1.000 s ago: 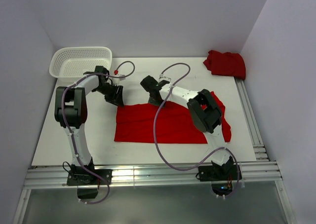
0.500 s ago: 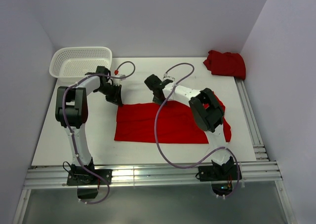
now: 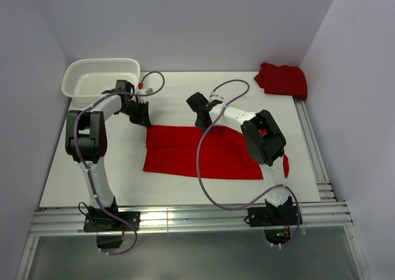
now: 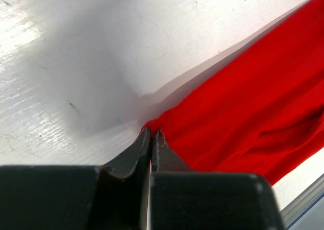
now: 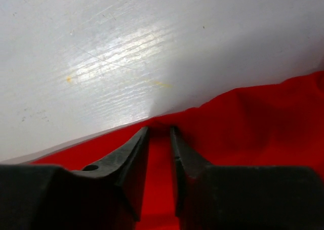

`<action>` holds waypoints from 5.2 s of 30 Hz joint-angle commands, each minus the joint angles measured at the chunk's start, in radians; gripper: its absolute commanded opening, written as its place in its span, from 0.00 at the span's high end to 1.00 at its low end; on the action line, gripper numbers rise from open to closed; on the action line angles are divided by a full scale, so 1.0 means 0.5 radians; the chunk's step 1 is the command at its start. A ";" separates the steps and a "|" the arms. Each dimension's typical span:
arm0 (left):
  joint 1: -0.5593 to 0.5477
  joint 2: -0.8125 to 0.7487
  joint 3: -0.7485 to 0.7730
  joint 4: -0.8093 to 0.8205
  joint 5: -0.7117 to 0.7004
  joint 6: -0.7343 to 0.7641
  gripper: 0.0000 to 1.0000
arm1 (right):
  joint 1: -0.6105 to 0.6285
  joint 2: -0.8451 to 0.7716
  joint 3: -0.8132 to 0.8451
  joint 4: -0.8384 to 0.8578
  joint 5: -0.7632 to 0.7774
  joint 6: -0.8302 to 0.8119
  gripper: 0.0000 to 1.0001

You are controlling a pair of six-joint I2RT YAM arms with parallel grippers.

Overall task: Roll the t-shirts
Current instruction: Roll the tshirt

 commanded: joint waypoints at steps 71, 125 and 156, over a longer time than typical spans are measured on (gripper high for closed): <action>0.104 0.050 -0.077 -0.043 0.139 -0.098 1.00 | 1.305 0.511 1.094 -0.413 -0.137 0.223 0.97; -0.418 0.037 0.337 -0.316 -0.616 -0.245 0.79 | 1.111 -0.363 -0.424 0.569 -0.058 0.628 1.00; -0.228 -0.196 0.307 -0.408 -0.300 -0.073 0.48 | 1.112 -0.437 -0.679 0.771 -0.030 0.889 1.00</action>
